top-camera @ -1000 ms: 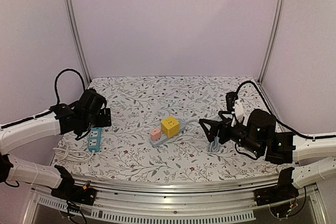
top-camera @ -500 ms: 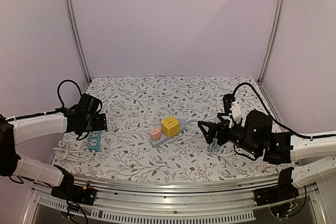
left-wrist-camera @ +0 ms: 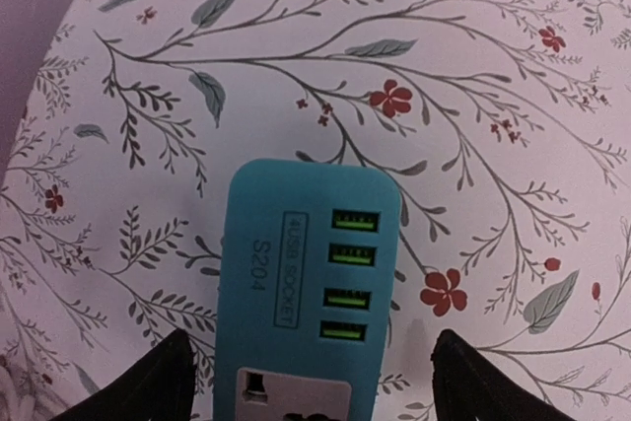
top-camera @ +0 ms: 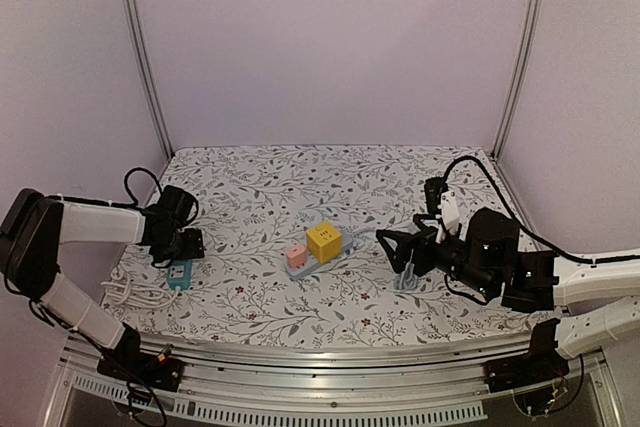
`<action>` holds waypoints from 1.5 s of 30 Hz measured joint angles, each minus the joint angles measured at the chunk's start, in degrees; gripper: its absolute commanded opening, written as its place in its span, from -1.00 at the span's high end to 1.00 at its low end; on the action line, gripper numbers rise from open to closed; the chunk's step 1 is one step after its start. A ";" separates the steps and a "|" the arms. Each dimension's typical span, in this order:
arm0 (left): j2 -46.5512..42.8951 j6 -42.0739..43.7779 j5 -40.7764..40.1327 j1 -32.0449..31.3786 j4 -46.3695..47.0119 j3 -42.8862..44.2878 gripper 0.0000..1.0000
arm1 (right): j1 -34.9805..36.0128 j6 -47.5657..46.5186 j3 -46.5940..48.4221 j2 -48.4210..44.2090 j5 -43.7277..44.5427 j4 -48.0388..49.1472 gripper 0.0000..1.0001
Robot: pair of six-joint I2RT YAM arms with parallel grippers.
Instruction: Insert the plug
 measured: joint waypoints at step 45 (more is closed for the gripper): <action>-23.76 2.71 -4.74 -37.22 0.81 -1.92 1.00 | 0.00 -0.31 0.50 3.21 6.34 -0.13 -0.98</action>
